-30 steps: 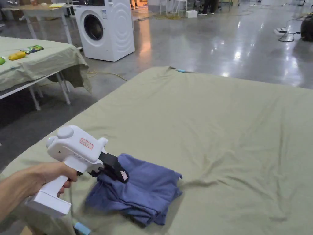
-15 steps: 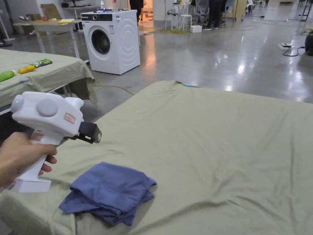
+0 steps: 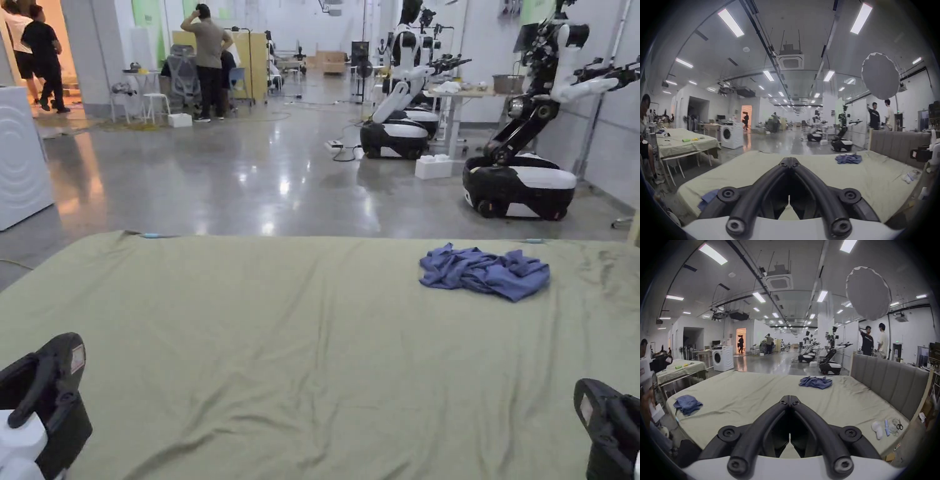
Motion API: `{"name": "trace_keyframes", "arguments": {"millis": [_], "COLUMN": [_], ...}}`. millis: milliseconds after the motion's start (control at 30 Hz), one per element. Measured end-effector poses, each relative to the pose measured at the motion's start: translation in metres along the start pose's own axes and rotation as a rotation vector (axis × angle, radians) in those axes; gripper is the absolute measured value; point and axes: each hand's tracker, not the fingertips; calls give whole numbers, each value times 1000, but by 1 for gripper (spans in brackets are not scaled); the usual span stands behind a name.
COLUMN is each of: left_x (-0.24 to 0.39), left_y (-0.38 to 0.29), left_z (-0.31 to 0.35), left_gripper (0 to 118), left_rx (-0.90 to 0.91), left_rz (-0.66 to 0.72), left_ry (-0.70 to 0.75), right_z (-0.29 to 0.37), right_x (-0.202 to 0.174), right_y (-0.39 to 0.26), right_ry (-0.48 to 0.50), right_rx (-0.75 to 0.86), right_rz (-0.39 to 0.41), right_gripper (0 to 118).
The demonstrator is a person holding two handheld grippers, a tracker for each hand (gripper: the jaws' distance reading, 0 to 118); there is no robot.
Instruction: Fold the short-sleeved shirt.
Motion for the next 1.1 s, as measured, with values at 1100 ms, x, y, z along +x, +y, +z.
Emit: {"name": "trace_keyframes", "arguments": {"millis": [1100], "left_x": [14], "left_y": [-4], "left_z": [-13], "left_gripper": [0], "left_rx": [-53], "left_rz": [-109], "left_ry": [25], "right_z": [-18], "right_x": [19], "right_y": [-7], "right_ry": [-25], "right_rx": [3], "right_rz": [-18], "right_gripper": [2]}}
